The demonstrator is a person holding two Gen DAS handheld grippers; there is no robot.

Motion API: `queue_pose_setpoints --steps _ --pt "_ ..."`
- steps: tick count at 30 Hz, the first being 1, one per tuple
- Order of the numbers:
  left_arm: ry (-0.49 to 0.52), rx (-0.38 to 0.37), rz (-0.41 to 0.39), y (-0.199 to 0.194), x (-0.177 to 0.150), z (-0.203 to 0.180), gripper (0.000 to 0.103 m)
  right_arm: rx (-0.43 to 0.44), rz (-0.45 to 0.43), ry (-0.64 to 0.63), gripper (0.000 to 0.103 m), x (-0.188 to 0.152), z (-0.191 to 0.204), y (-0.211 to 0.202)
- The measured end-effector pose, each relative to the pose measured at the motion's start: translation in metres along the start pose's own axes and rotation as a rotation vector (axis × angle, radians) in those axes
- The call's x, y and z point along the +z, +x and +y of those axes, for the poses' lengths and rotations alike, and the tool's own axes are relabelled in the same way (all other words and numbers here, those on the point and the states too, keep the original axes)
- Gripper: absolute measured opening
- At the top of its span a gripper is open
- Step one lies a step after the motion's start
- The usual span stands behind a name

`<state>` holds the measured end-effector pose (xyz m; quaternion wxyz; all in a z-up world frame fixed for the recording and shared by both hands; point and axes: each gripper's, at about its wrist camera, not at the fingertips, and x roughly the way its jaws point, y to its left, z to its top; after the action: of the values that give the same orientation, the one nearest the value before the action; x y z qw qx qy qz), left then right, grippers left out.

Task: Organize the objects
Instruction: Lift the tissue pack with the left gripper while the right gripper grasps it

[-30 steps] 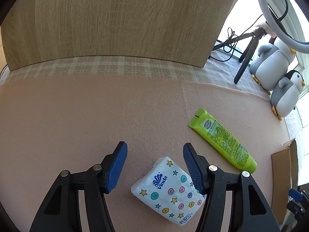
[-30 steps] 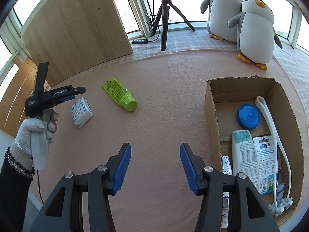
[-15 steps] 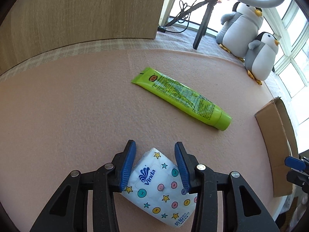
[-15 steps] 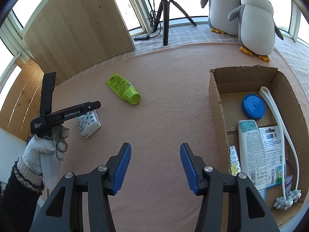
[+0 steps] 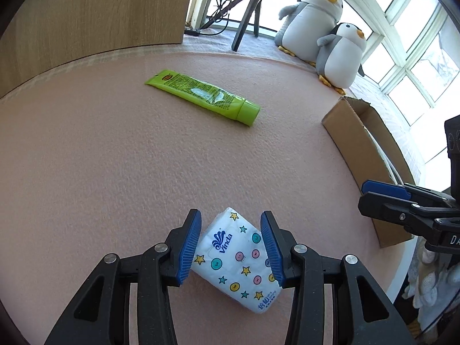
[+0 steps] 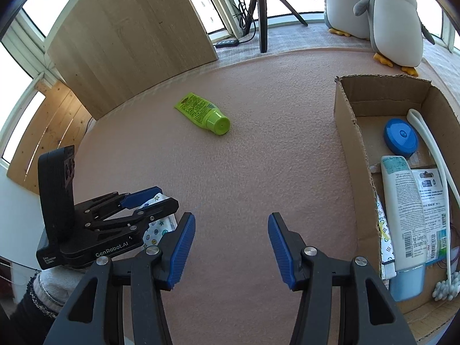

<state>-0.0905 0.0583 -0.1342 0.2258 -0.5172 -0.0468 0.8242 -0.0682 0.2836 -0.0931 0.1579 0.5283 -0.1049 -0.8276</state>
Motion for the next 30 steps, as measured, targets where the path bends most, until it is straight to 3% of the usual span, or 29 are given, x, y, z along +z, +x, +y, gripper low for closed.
queue_pose_setpoints --steps 6,13,26,30 --pt "-0.075 -0.032 0.002 -0.028 -0.028 0.013 0.052 0.048 0.035 -0.094 0.049 0.003 0.023 0.011" --pt "-0.141 -0.073 0.027 -0.021 -0.048 0.018 0.052 0.107 0.152 -0.152 0.049 0.008 0.048 0.047" --pt "-0.149 -0.093 0.037 -0.016 -0.051 0.018 0.052 0.147 0.278 -0.187 0.049 0.003 0.066 0.083" --pt "-0.135 -0.106 0.036 -0.015 -0.05 0.013 0.051 0.177 0.287 -0.159 0.041 0.003 0.065 0.084"
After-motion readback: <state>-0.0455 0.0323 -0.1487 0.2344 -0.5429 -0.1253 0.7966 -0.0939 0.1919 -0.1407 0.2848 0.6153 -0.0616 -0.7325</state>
